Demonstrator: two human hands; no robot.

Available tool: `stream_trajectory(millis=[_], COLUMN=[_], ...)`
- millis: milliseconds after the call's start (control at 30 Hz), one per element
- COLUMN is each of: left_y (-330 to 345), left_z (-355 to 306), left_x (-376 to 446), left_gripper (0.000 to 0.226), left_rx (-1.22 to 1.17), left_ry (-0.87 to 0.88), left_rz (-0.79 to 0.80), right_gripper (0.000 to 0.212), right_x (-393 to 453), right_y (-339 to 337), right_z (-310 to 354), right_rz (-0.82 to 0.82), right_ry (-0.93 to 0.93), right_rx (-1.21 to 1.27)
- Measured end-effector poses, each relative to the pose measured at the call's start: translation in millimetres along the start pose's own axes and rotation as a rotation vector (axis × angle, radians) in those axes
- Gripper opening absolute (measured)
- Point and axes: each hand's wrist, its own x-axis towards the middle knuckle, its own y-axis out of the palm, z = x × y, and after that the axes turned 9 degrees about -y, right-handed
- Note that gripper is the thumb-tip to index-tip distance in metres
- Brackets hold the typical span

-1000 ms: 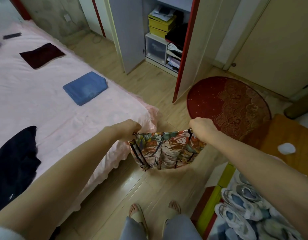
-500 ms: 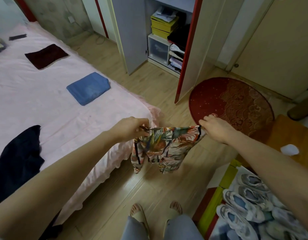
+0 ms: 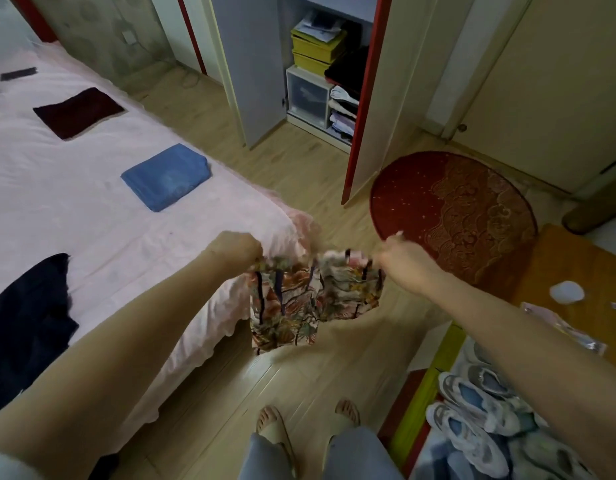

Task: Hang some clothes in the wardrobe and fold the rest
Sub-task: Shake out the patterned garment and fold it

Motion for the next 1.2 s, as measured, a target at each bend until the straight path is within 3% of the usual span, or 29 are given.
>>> stream_trajectory(millis=[67, 100, 167, 233, 300, 367, 433, 500, 567, 667, 733, 833, 933, 1067, 1200], left_y=[17, 22, 17, 6, 4, 9, 2, -9, -20, -23, -18, -17, -19, -21, -32], left_z=[-6, -8, -6, 3, 10, 12, 6, -1, -6, -11, -14, -20, -11, 13, 25], left_x=[-12, -14, -15, -19, -23, -21, -19, -12, -4, 5, 7, 0, -5, -10, -18], left_gripper=[0.022, 0.021, 0.016, 0.012, 0.018, 0.011, 0.023, 0.032, 0.047, 0.116, 0.139, 0.117, 0.107, 0.108, 0.088], left_rx=[0.069, 0.074, 0.123, 0.171, 0.031, -0.386, -1.008, -1.536, -1.794, -1.537, -1.309, -1.011, -0.785, -0.689, -0.612], left_ry=[0.047, 0.046, 0.075, 0.108, 0.005, -0.237, -0.487, -0.603, -0.675, -0.595, -0.523, -0.395, -0.19, 0.156, 0.344], left_rz=[0.099, 0.078, -0.109, -0.381, -0.546, -0.51, -0.406, -0.307, -0.184, -0.147, -0.225, -0.322, -0.258, -0.188, -0.271], right_gripper=[0.021, 0.022, 0.027, 0.027, 0.026, 0.02, 0.024, 0.022, 0.015, 0.013, 0.018, 0.021, 0.026, 0.042, 0.023], right_x=[-7, -4, 3, 7, 4, -1, -2, 3, 12, 23, 30, 39, 47, 56, 65], right_y=[6, 8, 4, 1, -1, -8, -22, -35, -42, -53, -60, -69, -74, -80, -93], right_z=[17, 17, 11, 2, -6, -4, 7, 26, 45, 61, 66, 70, 64, 38, 26], right_rz=[0.254, 0.268, 0.165, -0.049, -0.221, -0.296, -0.349, -0.311, -0.239, -0.212, -0.186, -0.234, -0.277, -0.256, -0.445], right_ry=[-0.118, -0.133, -0.166, -0.284, -0.41, -0.515, -0.656, -0.805, -0.941, -1.063, -1.082, -1.096, -1.027, -0.656, -0.457], right_rx=[0.051, 0.052, 0.003, -0.104, -0.255, -0.379, -0.404, -0.403, -0.403, -0.383, -0.384, -0.394, -0.326, -0.016, 0.241])
